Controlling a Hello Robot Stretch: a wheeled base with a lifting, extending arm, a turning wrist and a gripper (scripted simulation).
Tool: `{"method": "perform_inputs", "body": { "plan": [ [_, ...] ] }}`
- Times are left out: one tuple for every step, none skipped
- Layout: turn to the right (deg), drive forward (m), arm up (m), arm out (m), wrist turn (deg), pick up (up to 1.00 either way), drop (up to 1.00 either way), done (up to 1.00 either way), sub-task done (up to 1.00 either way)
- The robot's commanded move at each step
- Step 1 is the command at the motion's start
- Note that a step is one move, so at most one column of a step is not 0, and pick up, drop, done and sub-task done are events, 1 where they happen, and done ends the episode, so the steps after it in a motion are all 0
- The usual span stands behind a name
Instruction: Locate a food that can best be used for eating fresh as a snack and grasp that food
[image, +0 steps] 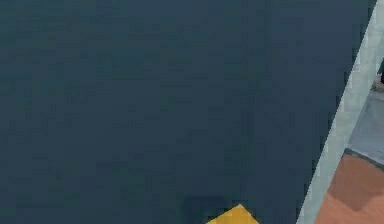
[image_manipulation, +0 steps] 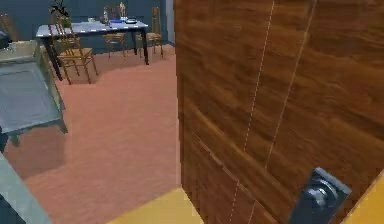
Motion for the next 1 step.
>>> {"method": "perform_inputs", "body": {
  "plan": [
    [45.0,0.00,0.00,0.00,0.0,0.00,0.00,0.00,0.00]
  ]
}}
